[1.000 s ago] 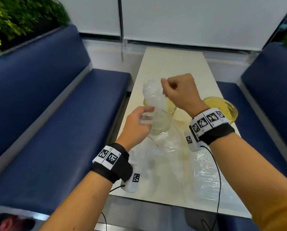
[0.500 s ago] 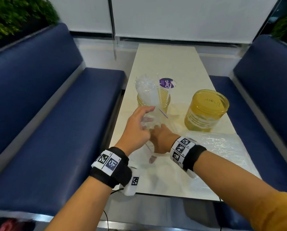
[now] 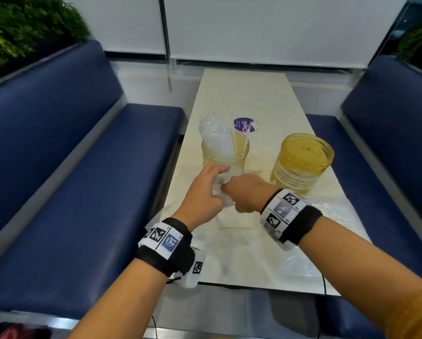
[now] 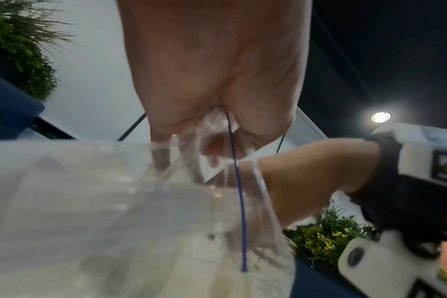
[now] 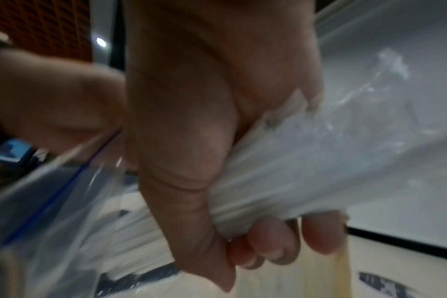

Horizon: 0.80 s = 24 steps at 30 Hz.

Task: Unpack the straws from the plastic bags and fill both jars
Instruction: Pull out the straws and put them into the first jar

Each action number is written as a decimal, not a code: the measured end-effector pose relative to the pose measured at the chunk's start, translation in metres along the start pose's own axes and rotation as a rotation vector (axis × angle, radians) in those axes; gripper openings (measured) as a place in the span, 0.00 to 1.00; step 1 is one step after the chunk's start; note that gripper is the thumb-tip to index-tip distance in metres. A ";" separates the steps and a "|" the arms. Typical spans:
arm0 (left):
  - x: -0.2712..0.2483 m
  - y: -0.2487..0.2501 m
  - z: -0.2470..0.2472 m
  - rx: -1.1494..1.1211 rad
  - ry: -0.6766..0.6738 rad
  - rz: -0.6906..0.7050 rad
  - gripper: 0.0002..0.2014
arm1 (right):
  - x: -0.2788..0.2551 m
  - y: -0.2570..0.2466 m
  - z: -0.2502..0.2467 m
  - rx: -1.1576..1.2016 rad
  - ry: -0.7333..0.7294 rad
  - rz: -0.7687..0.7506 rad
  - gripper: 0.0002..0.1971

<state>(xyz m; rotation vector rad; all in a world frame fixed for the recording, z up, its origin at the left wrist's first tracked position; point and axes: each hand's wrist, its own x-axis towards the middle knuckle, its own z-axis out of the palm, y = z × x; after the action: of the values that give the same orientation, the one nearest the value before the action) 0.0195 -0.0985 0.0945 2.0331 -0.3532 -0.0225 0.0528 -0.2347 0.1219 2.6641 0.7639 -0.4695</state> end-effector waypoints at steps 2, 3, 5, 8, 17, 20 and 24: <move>0.002 -0.002 -0.001 0.058 0.043 -0.031 0.35 | -0.013 0.015 -0.009 0.067 0.044 0.021 0.17; 0.003 -0.004 -0.002 0.079 0.073 -0.055 0.34 | -0.020 0.024 -0.013 0.096 0.079 0.032 0.16; 0.005 -0.004 -0.006 0.084 0.126 -0.078 0.33 | -0.035 0.043 -0.015 0.167 0.109 0.067 0.15; 0.007 -0.004 -0.016 0.040 0.184 -0.087 0.33 | -0.055 0.074 -0.010 0.322 0.079 0.117 0.12; 0.013 0.000 -0.007 -0.174 0.146 -0.097 0.31 | -0.062 0.117 -0.008 1.087 0.438 0.022 0.08; 0.012 0.011 0.013 -0.081 0.060 -0.054 0.30 | -0.028 0.111 -0.021 1.375 0.733 -0.016 0.06; 0.006 0.011 0.039 0.077 -0.081 0.002 0.28 | 0.022 0.103 -0.047 1.599 1.002 0.015 0.09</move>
<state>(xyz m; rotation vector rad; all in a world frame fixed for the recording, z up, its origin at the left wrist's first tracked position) 0.0157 -0.1383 0.0866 2.1122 -0.4123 -0.0921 0.1378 -0.2890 0.1779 4.4707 0.6632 0.7464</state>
